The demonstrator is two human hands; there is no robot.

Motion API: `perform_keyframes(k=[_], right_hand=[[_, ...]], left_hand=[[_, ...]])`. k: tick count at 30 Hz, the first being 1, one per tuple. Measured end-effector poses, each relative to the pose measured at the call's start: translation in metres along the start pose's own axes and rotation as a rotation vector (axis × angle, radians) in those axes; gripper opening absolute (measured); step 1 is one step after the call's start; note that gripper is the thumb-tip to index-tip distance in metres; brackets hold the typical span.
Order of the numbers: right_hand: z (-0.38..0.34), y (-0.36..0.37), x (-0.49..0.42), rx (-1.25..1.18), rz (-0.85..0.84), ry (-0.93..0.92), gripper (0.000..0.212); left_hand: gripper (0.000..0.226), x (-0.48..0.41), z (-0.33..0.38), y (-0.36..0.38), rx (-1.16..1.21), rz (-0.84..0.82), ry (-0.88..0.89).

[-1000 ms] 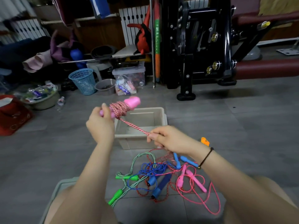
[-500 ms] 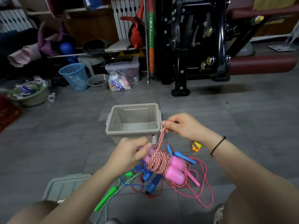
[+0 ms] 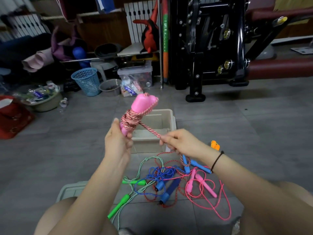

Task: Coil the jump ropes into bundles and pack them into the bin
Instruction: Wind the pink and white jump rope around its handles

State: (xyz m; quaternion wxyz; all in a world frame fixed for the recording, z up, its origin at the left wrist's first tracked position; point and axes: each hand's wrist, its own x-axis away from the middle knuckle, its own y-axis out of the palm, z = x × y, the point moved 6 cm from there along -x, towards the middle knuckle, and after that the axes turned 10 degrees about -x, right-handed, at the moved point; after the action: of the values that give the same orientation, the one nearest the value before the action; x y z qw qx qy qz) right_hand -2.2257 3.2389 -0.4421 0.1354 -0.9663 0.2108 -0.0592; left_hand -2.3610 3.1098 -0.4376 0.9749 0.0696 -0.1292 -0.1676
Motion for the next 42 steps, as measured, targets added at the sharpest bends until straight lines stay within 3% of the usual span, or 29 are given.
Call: perform_keyframes(k=[3,8,12,15,20,24,26,29,33,38,42], right_hand=[[-0.002,0.011,0.002,0.201,-0.037,0.009,0.022],[-0.004,0.016,0.014,0.27,-0.144,0.052,0.021],[-0.017,-0.001,0.014,0.47,-0.061,-0.077,0.029],[-0.021,-0.021,0.013,0.551,0.018,-0.132,0.036],[-0.018,-0.052,0.019,0.488,0.078,-0.074,0.021],[-0.009,-0.061,0.022,0.187,0.026,0.012,0.017],[-0.005,-0.059,0.024,0.01,-0.02,0.039,0.017],[-0.005,-0.054,0.029,-0.185,-0.062,0.042,0.019],[-0.005,-0.039,0.034,-0.359,-0.127,0.052,0.02],[-0.003,-0.033,0.031,-0.632,-0.222,0.099,0.03],[0.002,-0.022,0.024,-0.698,-0.285,0.133,0.027]], left_hand=[[0.034,-0.015,-0.007,-0.002,-0.197,0.104,0.029],[0.034,-0.018,0.004,0.009,-0.979,0.225,0.45],[0.031,-0.015,-0.005,0.027,-1.344,0.134,0.657],[0.027,-0.003,-0.021,0.043,-1.459,-0.05,0.869],[0.025,0.029,-0.039,0.057,-1.342,-0.456,1.142],[0.032,0.053,-0.034,0.054,-1.17,-0.708,1.108],[0.04,0.063,-0.029,0.048,-1.087,-0.75,1.058],[0.034,0.082,-0.02,0.035,-0.881,-0.802,0.88],[0.038,0.095,-0.008,0.026,-0.631,-0.721,0.681],[0.03,0.082,0.008,0.023,-0.501,-0.598,0.66],[0.019,0.071,0.014,0.026,-0.565,-0.65,0.684]])
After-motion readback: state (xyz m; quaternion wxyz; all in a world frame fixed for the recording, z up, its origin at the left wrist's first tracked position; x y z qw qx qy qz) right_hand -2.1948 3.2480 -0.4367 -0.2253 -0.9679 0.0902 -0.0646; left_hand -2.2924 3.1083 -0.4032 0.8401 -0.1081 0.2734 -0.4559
